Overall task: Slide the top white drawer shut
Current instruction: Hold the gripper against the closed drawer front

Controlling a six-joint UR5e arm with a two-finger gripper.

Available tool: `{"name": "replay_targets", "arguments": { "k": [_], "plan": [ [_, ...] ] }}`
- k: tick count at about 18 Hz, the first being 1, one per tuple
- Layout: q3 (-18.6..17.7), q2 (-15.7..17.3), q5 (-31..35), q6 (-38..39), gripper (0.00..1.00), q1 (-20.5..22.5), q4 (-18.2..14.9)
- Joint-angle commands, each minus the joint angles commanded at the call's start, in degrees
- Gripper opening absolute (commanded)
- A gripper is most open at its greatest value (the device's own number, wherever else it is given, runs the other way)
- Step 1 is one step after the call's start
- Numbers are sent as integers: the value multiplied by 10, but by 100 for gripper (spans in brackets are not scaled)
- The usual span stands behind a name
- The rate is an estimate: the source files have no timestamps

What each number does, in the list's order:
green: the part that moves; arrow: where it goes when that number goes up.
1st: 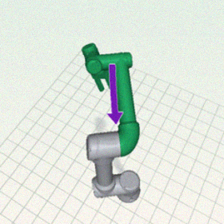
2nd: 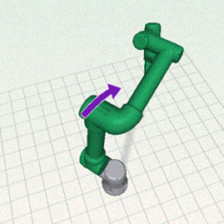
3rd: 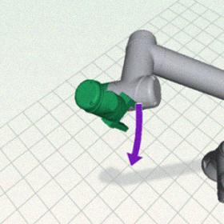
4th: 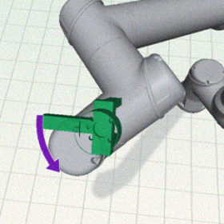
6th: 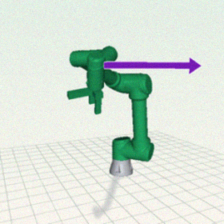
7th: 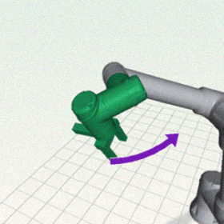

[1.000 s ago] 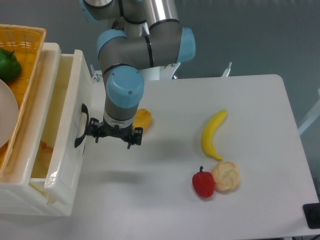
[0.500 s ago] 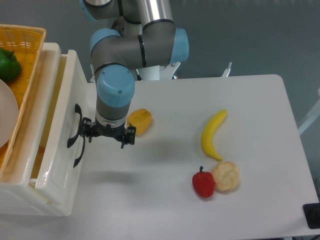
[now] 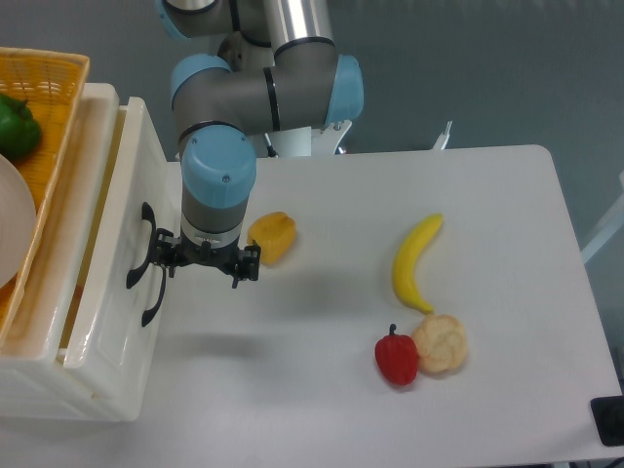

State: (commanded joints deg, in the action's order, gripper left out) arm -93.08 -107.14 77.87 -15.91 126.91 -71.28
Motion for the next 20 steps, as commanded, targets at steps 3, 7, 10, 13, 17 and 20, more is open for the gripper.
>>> {"name": "replay_targets", "arguments": {
  "k": [3,7,10,13,17,20],
  "plan": [
    [0,0,0,1,100,-5,0],
    [0,-2,1,8,100,-5,0],
    [1,0,0,8,100,-6,0],
    [1,0,0,9,100,-6,0],
    [2,0,0,9,100,-8,3],
    [2,-1,0,10,100,-9,4]
  ]
}}
